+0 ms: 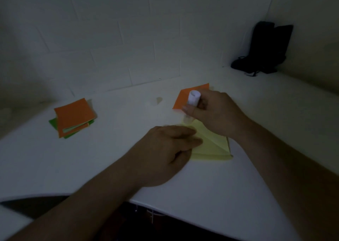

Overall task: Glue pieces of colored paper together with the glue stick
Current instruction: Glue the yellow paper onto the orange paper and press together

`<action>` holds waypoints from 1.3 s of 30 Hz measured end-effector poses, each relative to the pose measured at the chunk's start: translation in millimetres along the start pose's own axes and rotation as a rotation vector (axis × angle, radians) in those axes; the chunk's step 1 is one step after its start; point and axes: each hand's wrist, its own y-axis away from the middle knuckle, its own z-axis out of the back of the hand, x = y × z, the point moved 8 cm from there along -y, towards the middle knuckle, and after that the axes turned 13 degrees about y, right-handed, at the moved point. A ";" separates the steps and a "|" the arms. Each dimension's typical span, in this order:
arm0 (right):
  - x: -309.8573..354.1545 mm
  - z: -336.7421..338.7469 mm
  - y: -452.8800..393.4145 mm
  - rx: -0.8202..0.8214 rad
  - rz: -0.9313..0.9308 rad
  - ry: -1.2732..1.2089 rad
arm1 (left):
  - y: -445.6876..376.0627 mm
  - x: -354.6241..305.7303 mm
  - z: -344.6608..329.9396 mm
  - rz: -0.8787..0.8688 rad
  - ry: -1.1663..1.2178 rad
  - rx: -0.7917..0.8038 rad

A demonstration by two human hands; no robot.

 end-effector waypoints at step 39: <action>-59.8 39.8 -2.0 0.079 0.066 0.280 | 0.1 6.3 0.5 0.062 0.029 0.008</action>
